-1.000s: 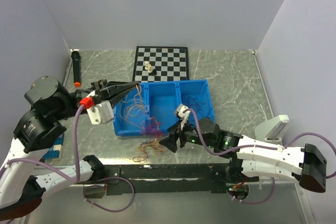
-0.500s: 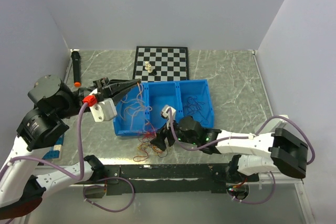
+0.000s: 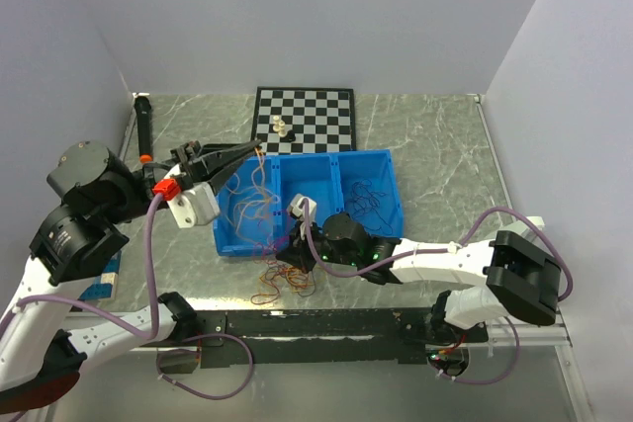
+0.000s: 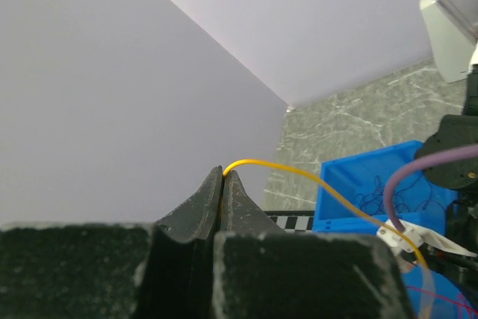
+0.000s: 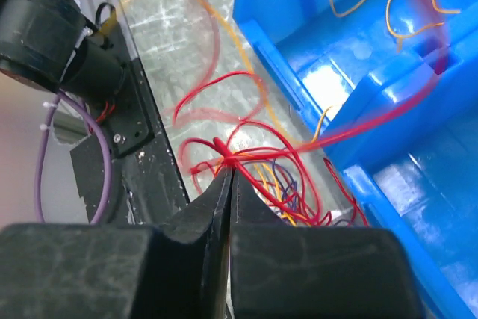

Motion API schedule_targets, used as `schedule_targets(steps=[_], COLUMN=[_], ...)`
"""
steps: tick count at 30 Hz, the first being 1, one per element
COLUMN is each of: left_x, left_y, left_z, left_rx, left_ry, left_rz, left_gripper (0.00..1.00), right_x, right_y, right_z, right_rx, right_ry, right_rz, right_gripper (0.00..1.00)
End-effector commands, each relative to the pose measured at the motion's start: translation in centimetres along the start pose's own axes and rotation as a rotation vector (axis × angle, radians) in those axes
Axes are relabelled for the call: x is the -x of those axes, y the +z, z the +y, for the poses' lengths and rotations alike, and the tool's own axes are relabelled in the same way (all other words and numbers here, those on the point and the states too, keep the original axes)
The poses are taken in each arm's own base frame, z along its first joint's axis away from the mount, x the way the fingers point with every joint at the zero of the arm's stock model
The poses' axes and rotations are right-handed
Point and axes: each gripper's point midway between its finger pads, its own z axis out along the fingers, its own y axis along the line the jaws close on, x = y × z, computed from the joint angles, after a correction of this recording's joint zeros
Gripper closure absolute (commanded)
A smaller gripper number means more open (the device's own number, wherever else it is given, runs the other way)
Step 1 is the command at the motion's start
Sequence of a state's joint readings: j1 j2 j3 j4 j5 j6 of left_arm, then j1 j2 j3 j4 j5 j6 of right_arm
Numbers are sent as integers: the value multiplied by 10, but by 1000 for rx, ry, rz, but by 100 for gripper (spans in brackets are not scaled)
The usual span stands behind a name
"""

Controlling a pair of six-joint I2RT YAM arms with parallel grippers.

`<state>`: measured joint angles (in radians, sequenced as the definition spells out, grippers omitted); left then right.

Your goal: Untangle the cables

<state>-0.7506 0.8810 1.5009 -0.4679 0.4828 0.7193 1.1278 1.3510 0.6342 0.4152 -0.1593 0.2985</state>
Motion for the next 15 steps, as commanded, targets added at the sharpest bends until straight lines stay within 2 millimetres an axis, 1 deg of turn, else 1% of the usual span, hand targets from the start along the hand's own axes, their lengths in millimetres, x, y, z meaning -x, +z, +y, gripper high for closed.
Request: schedule_targets(steps=[1, 3, 4, 5, 6, 7, 8, 10, 12, 14, 15], left_x=[20, 8, 4, 3, 3, 15, 22, 33, 31, 26, 22], left_y=[-10, -14, -16, -21, -25, -37, -48, -63, -62, -56, -54], left_z=[37, 54, 65, 79, 93, 115, 132, 155, 167, 170, 170], left_rx=[147, 255, 319, 414, 496, 634, 754, 915, 963, 957, 955], left_ry=[107, 166, 199, 234, 274, 324, 351, 391, 408, 410, 419], left_rz=[-18, 28, 43, 48, 53, 22, 5, -19, 1, 18, 22], left_gripper=[99, 99, 99, 99, 99, 99, 99, 99, 99, 99, 99], right_x=[6, -3, -11, -14, -21, -27, -30, -37, -44, -45, -42], right_y=[-10, -22, -29, -36, -44, -50, -57, -68, -75, -80, -82], right_z=[0, -5, -9, -11, -14, -19, -21, -28, -28, -26, -24], right_rx=[-13, -48, -69, -85, -109, -138, -168, -225, -237, -237, -232], right_ry=[21, 29, 41, 51, 66, 88, 106, 147, 173, 183, 178], right_rz=[-17, 6, 27, 31, 46, 58, 62, 73, 76, 68, 57], right_gripper=[100, 100, 100, 100, 100, 100, 100, 100, 100, 100, 100])
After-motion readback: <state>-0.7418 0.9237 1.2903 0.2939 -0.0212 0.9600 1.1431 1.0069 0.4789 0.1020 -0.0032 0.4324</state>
